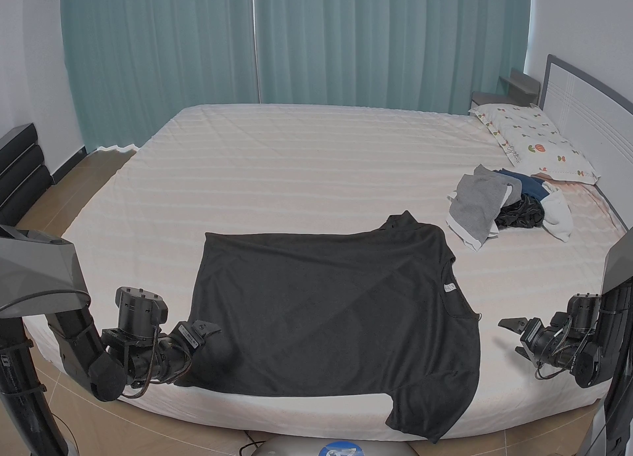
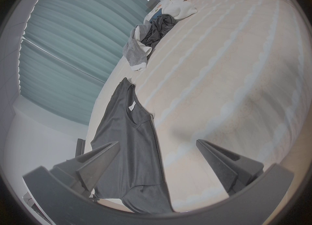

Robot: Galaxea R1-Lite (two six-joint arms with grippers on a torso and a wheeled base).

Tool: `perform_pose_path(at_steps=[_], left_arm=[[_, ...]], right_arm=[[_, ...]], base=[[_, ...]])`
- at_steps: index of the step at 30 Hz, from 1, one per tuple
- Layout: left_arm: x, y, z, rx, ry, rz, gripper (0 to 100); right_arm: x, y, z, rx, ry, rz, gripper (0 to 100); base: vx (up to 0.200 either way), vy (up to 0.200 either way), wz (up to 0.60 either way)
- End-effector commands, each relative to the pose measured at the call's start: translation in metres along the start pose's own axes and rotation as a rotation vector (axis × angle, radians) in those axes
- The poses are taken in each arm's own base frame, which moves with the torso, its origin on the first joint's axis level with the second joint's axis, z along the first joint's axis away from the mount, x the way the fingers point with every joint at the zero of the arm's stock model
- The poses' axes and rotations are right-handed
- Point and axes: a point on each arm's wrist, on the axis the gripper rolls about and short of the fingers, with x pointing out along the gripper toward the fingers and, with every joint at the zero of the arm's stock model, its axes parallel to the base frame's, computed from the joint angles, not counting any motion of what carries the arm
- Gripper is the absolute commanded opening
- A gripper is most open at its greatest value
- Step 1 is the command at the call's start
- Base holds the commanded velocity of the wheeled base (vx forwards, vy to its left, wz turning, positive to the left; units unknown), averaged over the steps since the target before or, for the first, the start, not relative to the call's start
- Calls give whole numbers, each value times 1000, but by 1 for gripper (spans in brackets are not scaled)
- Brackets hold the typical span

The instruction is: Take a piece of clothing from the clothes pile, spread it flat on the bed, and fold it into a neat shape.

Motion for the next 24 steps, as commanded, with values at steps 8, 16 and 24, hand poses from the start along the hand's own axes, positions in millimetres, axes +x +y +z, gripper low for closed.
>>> perform_pose_path(at_steps=[8, 16, 24], left_arm=[[-21, 46, 8, 145, 101, 74, 100], [-15, 56, 8, 141, 124, 114, 100], [-8, 60, 5, 147, 139, 140, 100]], right_arm=[[0, -2, -5, -14, 21, -9, 100], [0, -4, -9, -35, 39, -21, 100], [2, -1, -21, -74, 93, -24, 100]], base=[[0, 0, 0], [0, 0, 0], [0, 0, 0]])
